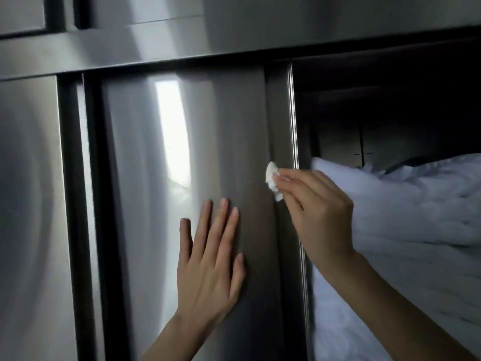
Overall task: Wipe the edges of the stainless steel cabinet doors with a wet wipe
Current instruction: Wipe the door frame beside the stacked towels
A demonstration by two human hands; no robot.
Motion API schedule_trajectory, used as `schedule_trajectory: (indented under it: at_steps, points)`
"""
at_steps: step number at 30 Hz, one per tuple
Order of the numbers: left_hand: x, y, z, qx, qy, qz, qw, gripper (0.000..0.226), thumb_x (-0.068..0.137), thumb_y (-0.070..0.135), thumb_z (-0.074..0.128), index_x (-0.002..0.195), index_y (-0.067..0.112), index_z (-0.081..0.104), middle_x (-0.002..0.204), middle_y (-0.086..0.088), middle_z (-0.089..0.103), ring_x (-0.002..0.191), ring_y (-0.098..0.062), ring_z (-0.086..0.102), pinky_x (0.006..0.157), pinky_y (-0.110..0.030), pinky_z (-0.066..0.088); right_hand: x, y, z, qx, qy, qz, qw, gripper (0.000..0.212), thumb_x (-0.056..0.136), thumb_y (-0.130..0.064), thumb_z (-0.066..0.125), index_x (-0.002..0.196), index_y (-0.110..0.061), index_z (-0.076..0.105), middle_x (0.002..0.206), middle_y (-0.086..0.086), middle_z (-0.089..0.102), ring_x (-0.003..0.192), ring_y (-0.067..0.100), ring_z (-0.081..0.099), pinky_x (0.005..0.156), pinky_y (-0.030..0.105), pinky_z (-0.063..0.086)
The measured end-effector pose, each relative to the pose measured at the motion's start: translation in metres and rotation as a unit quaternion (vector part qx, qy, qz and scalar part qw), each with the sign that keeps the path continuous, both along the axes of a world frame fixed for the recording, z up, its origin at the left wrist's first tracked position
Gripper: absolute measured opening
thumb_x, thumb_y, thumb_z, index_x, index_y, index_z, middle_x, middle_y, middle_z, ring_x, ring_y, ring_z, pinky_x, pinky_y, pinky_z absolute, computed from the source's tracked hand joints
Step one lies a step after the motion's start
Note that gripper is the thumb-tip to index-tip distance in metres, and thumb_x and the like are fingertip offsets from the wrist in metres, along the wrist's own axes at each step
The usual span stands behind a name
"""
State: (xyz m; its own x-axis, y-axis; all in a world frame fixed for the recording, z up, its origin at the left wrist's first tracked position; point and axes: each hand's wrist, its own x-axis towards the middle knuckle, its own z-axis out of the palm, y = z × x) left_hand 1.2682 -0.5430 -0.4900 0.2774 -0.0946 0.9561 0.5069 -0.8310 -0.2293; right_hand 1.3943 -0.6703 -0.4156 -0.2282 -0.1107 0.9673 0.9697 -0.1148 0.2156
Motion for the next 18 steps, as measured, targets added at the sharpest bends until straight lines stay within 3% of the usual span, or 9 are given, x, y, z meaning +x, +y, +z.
schedule_trajectory:
  at_steps: [4, 10, 12, 15, 18]
  points:
    - [-0.003, -0.010, 0.037, 0.005, -0.015, -0.017, 1.000, 0.061, 0.095, 0.033, 0.035, 0.152, 0.013, 0.028, 0.161, -0.006, 0.018, 0.150, -0.023, 0.009, 0.122, -0.046, 0.002, 0.002, -0.002, -0.024, -0.041, -0.036, 0.000, 0.998, 0.015, 0.086, -0.002, 0.062, 0.095, 0.002, 0.073, 0.098, 0.014, 0.072, 0.086, 0.024, 0.069, 0.078, 0.031, 0.056]
    - [0.009, -0.011, 0.113, -0.022, -0.037, 0.027, 0.999, 0.061, 0.096, 0.034, 0.029, 0.153, 0.012, 0.024, 0.161, -0.002, 0.015, 0.150, -0.022, 0.007, 0.121, -0.047, 0.002, -0.001, 0.010, 0.086, -0.017, -0.066, 0.016, 0.998, 0.011, 0.078, 0.006, 0.070, 0.088, 0.003, 0.073, 0.088, 0.013, 0.073, 0.076, 0.027, 0.068, 0.064, 0.033, 0.056]
    - [0.010, -0.005, 0.116, -0.025, -0.038, 0.028, 0.999, 0.061, 0.096, 0.033, 0.029, 0.153, 0.012, 0.024, 0.161, -0.002, 0.016, 0.150, -0.023, 0.009, 0.121, -0.049, 0.006, -0.002, 0.016, 0.106, 0.007, -0.065, 0.020, 0.998, 0.010, 0.080, 0.005, 0.069, 0.089, 0.003, 0.073, 0.091, 0.012, 0.073, 0.079, 0.027, 0.067, 0.067, 0.033, 0.056]
    - [0.007, 0.003, 0.114, -0.003, -0.038, 0.023, 0.999, 0.060, 0.097, 0.033, 0.030, 0.153, 0.012, 0.024, 0.161, -0.003, 0.018, 0.150, -0.023, 0.010, 0.121, -0.047, 0.006, 0.002, 0.024, 0.084, -0.010, -0.064, 0.006, 0.998, 0.018, 0.084, 0.005, 0.067, 0.102, 0.005, 0.070, 0.106, 0.014, 0.070, 0.097, 0.025, 0.065, 0.085, 0.031, 0.054]
    - [0.006, 0.007, 0.114, 0.007, -0.045, 0.023, 0.999, 0.060, 0.097, 0.032, 0.031, 0.153, 0.012, 0.025, 0.161, -0.003, 0.019, 0.150, -0.024, 0.011, 0.121, -0.048, 0.008, 0.004, 0.023, 0.077, -0.023, -0.084, 0.021, 0.996, 0.014, 0.085, 0.005, 0.066, 0.098, 0.005, 0.071, 0.103, 0.015, 0.070, 0.094, 0.027, 0.065, 0.081, 0.036, 0.055]
